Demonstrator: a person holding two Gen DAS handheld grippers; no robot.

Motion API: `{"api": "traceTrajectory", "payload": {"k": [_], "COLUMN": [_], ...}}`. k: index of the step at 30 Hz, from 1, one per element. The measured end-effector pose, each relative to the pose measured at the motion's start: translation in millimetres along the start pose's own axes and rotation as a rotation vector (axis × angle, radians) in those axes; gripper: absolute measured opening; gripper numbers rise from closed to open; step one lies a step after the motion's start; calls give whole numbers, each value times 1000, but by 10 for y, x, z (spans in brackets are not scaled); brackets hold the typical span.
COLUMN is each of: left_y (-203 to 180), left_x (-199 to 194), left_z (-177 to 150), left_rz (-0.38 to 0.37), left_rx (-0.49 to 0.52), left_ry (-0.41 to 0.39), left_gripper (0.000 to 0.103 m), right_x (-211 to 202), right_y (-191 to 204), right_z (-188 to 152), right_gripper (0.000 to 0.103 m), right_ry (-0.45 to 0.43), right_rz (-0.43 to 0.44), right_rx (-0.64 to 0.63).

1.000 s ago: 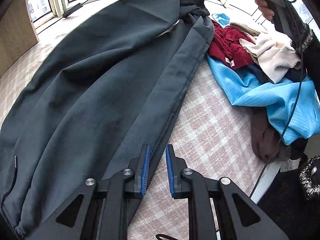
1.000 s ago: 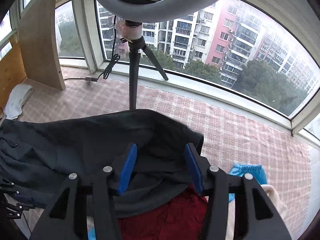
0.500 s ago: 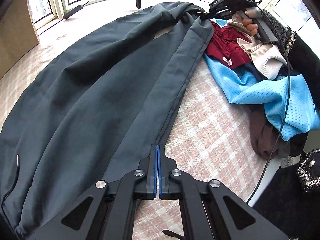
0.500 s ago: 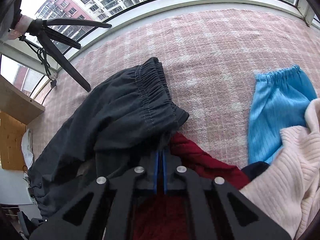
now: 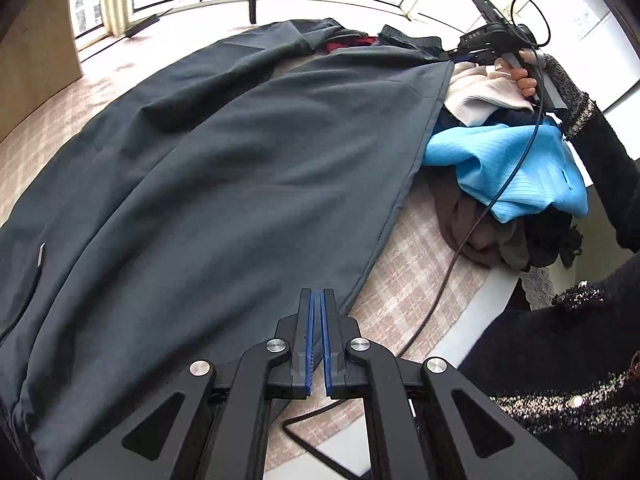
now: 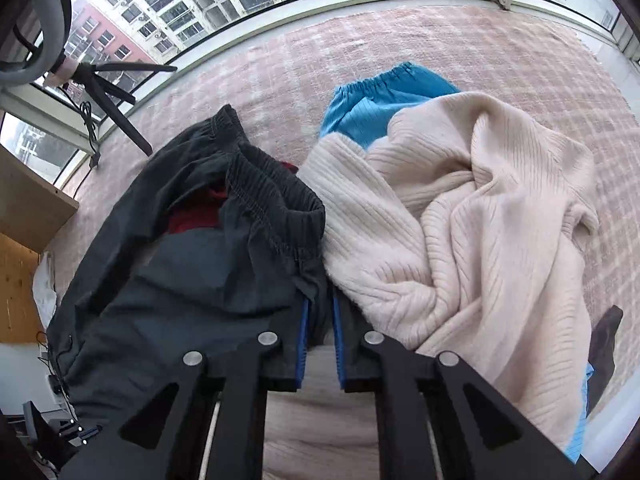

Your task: Fold clothes

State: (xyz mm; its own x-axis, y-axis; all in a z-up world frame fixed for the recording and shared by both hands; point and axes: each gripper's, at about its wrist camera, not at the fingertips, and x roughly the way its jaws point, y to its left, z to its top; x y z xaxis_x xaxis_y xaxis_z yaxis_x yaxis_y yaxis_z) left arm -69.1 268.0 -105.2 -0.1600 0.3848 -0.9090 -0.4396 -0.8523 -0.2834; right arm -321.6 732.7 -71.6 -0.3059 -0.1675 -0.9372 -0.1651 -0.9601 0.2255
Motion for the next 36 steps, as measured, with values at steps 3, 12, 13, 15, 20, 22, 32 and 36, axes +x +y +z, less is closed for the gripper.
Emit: {"api": "traceTrajectory", "payload": {"k": [3, 12, 13, 15, 20, 22, 32, 36], "left_y": [285, 1396, 1484, 1648, 2058, 2150, 2367, 2362], "left_x": [-255, -592, -570, -534, -379, -230, 440, 445], "left_z": [-152, -194, -130, 26, 519, 728, 1183, 1115], "left_rz": [116, 371, 385, 414, 431, 444, 434, 407], "left_rx": [-86, -311, -305, -286, -228, -170, 56, 43], "left_ry": [-43, -126, -122, -110, -69, -27, 173, 159], "left_gripper": [5, 8, 8, 9, 30, 33, 42, 1], "right_x": [-76, 833, 939, 1071, 1250, 1283, 1515, 1470], "right_y": [390, 767, 733, 673, 705, 748, 985, 969], "right_z": [264, 926, 943, 942, 955, 950, 911, 887], "right_gripper": [32, 38, 39, 39, 40, 43, 47, 48], "right_ry": [-97, -34, -17, -7, 20, 17, 57, 38], "right_rz": [-47, -10, -8, 27, 69, 83, 143, 161], "right_rx": [-131, -170, -144, -104, -134, -157, -257, -267]}}
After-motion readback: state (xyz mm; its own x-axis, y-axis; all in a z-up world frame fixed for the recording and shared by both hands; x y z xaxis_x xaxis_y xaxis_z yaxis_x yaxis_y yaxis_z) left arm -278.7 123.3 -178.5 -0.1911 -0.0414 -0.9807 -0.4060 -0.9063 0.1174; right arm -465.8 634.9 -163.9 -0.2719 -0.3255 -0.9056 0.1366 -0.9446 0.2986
